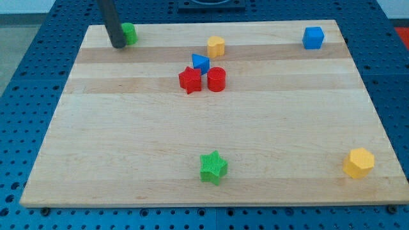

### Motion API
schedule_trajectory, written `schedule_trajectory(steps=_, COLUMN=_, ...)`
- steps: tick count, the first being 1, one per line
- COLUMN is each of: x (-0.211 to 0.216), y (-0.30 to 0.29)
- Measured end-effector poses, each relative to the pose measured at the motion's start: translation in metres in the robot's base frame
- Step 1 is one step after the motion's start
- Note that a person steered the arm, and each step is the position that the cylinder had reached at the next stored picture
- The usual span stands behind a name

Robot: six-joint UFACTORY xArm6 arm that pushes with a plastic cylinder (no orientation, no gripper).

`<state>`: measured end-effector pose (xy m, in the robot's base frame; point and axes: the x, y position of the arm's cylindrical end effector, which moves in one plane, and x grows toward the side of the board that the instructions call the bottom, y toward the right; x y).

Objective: Slightly push the green circle towards the group of blocks

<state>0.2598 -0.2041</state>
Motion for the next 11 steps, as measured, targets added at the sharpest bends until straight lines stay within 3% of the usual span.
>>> schedule_trajectory(steps=1, x=0.0, y=-0.018)
schedule_trajectory(steps=3, x=-0.058, y=-0.057)
schedule_trajectory(steps=4, x=-0.068, y=-0.039)
schedule_trajectory(steps=6, x=0.015, y=0.006)
schedule_trajectory(steps=8, x=0.059, y=0.077)
schedule_trajectory(steps=10, x=0.057, y=-0.001)
schedule_trajectory(steps=11, x=0.027, y=-0.02)
